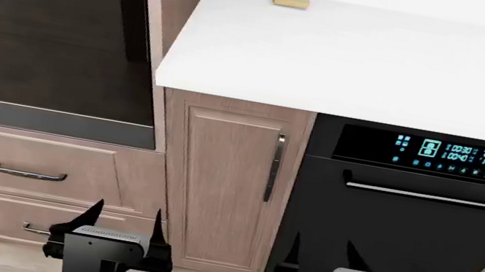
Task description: Open the oven door
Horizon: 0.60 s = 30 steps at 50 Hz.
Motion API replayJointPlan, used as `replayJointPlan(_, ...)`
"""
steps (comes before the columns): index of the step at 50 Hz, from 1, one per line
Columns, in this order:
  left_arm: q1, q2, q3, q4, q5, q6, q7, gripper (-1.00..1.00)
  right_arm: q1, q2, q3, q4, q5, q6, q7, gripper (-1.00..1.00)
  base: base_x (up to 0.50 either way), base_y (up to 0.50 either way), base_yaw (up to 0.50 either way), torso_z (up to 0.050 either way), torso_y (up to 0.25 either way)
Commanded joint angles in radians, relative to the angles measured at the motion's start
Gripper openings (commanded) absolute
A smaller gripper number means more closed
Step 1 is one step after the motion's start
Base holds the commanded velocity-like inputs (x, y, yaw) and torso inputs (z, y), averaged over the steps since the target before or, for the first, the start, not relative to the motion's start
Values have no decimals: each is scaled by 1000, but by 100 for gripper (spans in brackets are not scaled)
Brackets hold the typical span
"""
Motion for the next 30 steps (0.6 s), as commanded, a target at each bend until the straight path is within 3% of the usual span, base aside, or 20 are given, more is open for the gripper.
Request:
replayJointPlan(1, 4, -16, 23, 8, -6, 4, -22, 100, -1, 15, -18, -11, 17, 10, 22, 100, 0, 0, 0, 0, 0)
replayJointPlan(23, -15, -62, 66, 14, -52, -36, -111, 100, 17, 73, -90, 14, 10, -8, 99, 100, 0, 0, 0, 0, 0)
replayJointPlan(30, -13, -72, 77, 25, -60, -42, -124, 100, 16, 84, -106, 11, 3, -15, 111, 100, 0, 0, 500, 0, 0)
